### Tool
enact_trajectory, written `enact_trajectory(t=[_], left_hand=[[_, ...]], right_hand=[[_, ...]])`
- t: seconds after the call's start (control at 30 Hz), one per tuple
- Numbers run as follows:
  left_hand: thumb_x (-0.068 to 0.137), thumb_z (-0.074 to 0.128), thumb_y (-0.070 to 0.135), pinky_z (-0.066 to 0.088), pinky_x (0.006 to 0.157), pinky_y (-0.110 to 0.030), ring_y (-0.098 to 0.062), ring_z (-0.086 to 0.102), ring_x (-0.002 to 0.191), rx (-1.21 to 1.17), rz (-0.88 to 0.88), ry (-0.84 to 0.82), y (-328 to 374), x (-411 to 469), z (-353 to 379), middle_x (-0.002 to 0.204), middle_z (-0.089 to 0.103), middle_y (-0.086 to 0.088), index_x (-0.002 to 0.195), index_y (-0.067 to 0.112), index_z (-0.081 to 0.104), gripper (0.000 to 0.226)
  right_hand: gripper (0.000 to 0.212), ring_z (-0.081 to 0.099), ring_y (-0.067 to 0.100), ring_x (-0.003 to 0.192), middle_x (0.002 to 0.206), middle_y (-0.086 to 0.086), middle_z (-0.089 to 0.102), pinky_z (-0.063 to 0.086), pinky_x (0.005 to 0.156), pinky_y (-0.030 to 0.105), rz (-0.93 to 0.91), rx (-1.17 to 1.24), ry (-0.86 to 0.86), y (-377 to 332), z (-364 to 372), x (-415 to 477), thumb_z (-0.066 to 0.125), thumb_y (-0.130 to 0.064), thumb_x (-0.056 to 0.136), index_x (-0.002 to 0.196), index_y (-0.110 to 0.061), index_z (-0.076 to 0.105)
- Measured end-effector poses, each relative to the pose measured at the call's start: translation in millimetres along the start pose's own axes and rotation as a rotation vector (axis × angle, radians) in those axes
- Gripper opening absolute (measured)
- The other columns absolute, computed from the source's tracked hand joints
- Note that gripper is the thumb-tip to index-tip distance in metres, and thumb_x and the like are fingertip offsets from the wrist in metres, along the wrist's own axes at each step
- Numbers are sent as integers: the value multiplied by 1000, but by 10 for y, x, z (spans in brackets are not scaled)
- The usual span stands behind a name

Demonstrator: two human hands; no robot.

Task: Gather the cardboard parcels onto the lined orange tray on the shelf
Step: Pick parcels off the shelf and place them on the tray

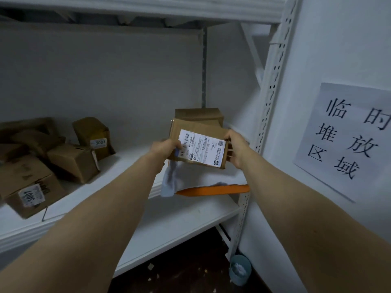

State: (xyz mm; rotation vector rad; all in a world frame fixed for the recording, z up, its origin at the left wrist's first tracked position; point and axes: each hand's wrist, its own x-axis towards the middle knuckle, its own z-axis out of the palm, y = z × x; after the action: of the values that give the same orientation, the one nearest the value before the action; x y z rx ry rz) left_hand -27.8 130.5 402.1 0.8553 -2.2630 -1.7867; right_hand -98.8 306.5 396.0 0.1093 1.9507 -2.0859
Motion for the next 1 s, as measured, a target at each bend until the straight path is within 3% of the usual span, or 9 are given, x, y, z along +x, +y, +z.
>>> enact_trajectory(t=[0.07, 0.13, 0.23, 0.3, 0.4, 0.53, 0.63, 0.8, 1.0], left_hand=[[85, 64, 9, 43, 62, -23, -18, 58, 85, 42, 4, -10, -23, 18, 82, 109, 65, -11, 116, 4, 59, 32], [82, 67, 1, 51, 74, -28, -24, 63, 94, 74, 3, -5, -62, 42, 140, 116, 65, -15, 118, 0, 61, 36], [80, 64, -8, 52, 81, -31, -32, 63, 106, 114, 17, 29, -121, 98, 214, 116, 65, -17, 116, -4, 62, 37], [81, 54, -10, 55, 79, -34, -35, 65, 99, 80, -1, 34, -141, 117, 259, 111, 66, -18, 113, -6, 60, 33], [85, 44, 4, 57, 83, -41, -30, 64, 84, -17, -61, 27, -148, 112, 301, 98, 66, -19, 113, -1, 54, 31], [91, 47, 32, 54, 65, -33, -24, 62, 78, -144, -97, -51, -147, 87, 329, 91, 65, -13, 113, 8, 53, 33], [89, 51, 45, 56, 77, -37, -26, 64, 81, -149, -98, -32, -165, 155, 344, 92, 67, -13, 110, 10, 53, 41], [90, 56, 34, 54, 90, -43, -30, 64, 91, -82, -67, 112, -177, 216, 341, 89, 63, -12, 103, 8, 46, 30], [91, 55, 26, 56, 88, -43, -31, 63, 89, -96, -69, 120, -192, 258, 331, 81, 62, -12, 102, 5, 47, 25]], right_hand=[[11, 52, 18, 63, 67, 3, 54, 43, 67, 29, 0, -8, 31, 28, -60, 34, 47, -20, 84, 73, -16, 48], [16, 53, 17, 65, 69, 1, 55, 42, 67, 28, 9, -7, 25, 57, -98, 67, 48, -30, 85, 75, -18, 50], [26, 59, 19, 84, 90, 2, 65, 46, 81, 32, 4, -50, 25, 99, -124, 136, 57, -44, 85, 95, -21, 61], [26, 57, 20, 94, 103, 3, 64, 44, 87, 35, -3, -109, 33, 121, -127, 174, 61, -40, 85, 103, -21, 60], [7, 59, 17, 83, 92, 4, 64, 48, 88, 35, 1, -149, 20, 134, -119, 209, 60, -27, 88, 86, -21, 56], [4, 62, 18, 79, 87, 5, 65, 53, 81, 34, 14, -146, 0, 197, -92, 262, 56, -18, 91, 93, -16, 58], [14, 64, 17, 75, 91, 7, 67, 50, 60, 28, 9, -93, -1, 233, -56, 290, 56, -14, 93, 106, -13, 60], [15, 63, 15, 73, 86, 4, 65, 47, 56, 26, -3, -76, -4, 214, -24, 325, 53, -14, 95, 109, -12, 58], [11, 56, 13, 70, 88, 3, 61, 41, 55, 26, 26, -163, 1, 204, 12, 342, 50, -16, 97, 107, -13, 55]])
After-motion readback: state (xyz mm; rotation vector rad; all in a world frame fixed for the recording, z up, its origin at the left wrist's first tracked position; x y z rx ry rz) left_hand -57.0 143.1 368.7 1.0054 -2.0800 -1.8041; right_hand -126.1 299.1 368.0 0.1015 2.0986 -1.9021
